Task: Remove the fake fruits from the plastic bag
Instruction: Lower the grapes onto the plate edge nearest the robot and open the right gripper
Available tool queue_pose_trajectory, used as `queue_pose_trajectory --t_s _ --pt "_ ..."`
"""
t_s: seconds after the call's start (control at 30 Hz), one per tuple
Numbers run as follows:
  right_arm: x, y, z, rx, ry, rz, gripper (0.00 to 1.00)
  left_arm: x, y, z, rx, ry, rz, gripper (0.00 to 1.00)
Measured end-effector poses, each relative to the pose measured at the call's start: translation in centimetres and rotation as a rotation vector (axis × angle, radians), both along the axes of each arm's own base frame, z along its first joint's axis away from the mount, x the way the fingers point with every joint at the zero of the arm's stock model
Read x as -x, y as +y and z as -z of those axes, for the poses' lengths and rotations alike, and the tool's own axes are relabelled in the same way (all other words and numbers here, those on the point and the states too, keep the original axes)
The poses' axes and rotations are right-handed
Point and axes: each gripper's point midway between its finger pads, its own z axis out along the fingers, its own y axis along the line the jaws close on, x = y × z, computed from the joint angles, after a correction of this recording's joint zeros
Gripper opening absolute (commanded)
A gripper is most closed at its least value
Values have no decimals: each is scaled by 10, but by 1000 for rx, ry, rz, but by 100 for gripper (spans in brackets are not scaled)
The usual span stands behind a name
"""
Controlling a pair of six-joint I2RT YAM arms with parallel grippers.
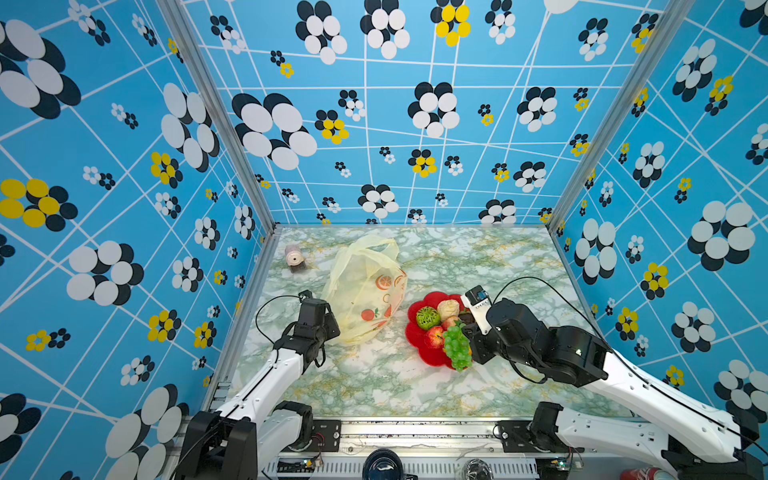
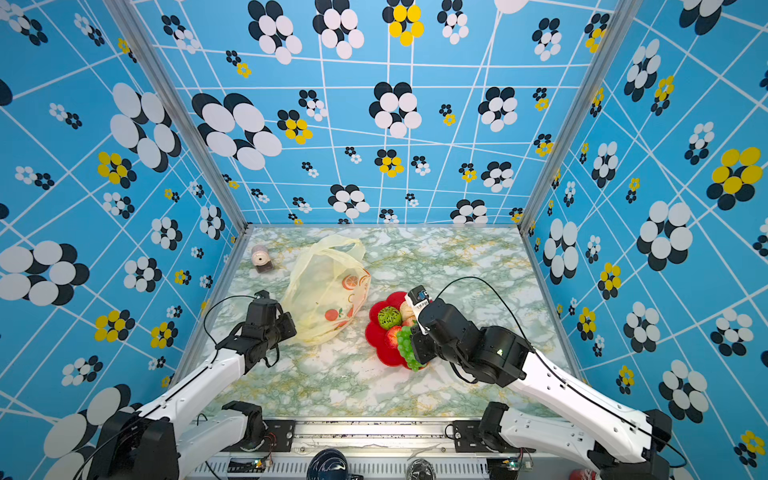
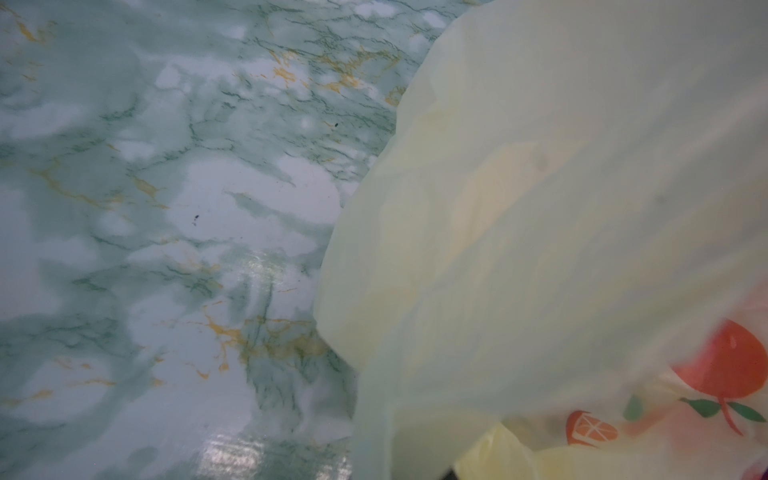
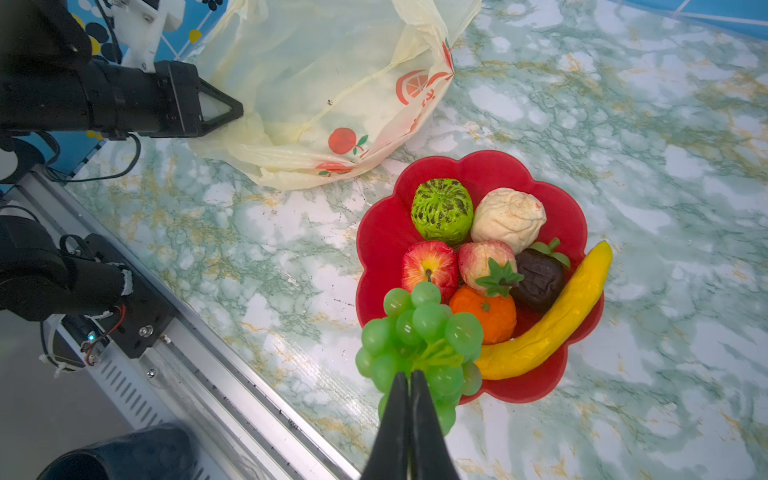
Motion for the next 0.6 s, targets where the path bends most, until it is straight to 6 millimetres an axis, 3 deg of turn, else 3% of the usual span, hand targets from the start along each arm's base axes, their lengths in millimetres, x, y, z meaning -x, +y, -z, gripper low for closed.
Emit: queue_pose_trajectory --t_s 0.6 --pt "-23 70 28 4 95 -77 0 -1 0 1 2 -11 0 0"
